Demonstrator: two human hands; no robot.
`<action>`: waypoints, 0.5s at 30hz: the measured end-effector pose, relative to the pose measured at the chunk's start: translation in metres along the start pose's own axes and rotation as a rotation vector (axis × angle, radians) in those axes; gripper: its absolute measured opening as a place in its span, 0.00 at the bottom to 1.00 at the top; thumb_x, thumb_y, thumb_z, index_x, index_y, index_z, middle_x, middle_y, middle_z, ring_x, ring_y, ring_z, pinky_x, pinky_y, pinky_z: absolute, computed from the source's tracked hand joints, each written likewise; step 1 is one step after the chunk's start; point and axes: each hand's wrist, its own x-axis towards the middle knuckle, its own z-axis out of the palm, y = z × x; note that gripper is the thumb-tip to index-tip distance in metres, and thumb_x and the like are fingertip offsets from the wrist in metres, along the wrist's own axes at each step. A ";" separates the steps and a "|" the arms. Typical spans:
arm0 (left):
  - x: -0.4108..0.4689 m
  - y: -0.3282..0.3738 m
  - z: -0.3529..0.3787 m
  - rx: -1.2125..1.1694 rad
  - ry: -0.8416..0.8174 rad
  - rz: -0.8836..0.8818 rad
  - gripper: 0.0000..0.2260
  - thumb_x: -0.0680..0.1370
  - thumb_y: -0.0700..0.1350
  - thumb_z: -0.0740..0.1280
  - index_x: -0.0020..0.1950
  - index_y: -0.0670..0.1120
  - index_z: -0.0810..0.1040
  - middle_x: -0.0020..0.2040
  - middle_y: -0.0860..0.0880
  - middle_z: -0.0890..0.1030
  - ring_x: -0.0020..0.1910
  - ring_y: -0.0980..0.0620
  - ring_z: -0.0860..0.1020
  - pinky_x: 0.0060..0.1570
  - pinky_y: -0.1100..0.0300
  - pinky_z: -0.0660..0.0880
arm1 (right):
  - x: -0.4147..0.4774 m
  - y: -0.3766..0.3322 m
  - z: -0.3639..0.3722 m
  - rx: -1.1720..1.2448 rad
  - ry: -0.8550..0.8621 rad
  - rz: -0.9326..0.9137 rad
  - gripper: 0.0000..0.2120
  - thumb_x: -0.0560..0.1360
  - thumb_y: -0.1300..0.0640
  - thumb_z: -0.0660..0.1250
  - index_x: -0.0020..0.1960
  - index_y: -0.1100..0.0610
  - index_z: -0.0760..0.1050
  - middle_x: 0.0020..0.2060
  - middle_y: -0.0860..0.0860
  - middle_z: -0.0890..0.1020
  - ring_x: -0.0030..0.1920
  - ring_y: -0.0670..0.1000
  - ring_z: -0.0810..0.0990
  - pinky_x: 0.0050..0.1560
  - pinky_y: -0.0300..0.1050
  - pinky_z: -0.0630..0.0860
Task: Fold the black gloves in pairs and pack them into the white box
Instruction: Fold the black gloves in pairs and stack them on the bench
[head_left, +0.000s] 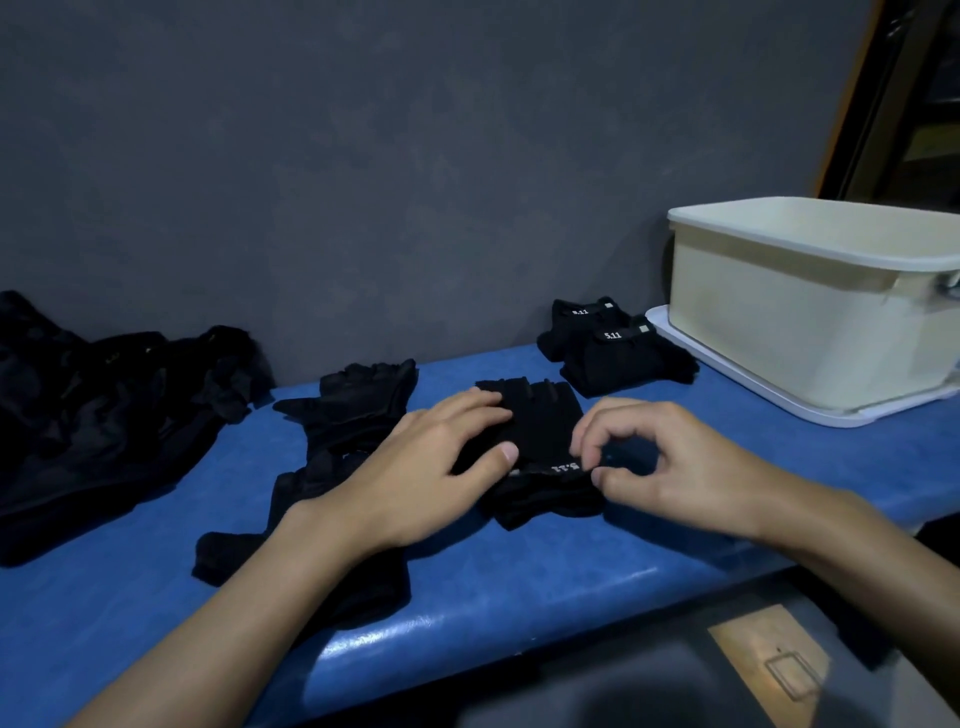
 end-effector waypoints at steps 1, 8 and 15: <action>-0.001 0.001 0.001 0.037 -0.030 -0.003 0.34 0.74 0.70 0.48 0.76 0.56 0.67 0.78 0.60 0.61 0.78 0.64 0.54 0.77 0.52 0.55 | 0.001 0.001 0.001 0.013 -0.003 0.018 0.03 0.69 0.56 0.68 0.37 0.51 0.78 0.43 0.47 0.81 0.47 0.48 0.80 0.53 0.53 0.76; -0.001 0.004 0.001 0.128 -0.104 -0.029 0.39 0.72 0.71 0.44 0.80 0.56 0.58 0.80 0.60 0.55 0.79 0.63 0.48 0.77 0.56 0.51 | 0.019 0.004 0.010 -0.019 0.076 0.130 0.17 0.79 0.49 0.62 0.67 0.48 0.73 0.67 0.40 0.73 0.66 0.34 0.68 0.69 0.34 0.63; -0.002 0.001 -0.001 0.215 -0.250 -0.052 0.34 0.78 0.68 0.48 0.82 0.56 0.49 0.81 0.59 0.47 0.78 0.66 0.43 0.78 0.59 0.44 | 0.022 0.012 0.011 -0.439 -0.304 0.236 0.28 0.80 0.41 0.55 0.78 0.46 0.55 0.78 0.43 0.50 0.77 0.40 0.45 0.77 0.41 0.43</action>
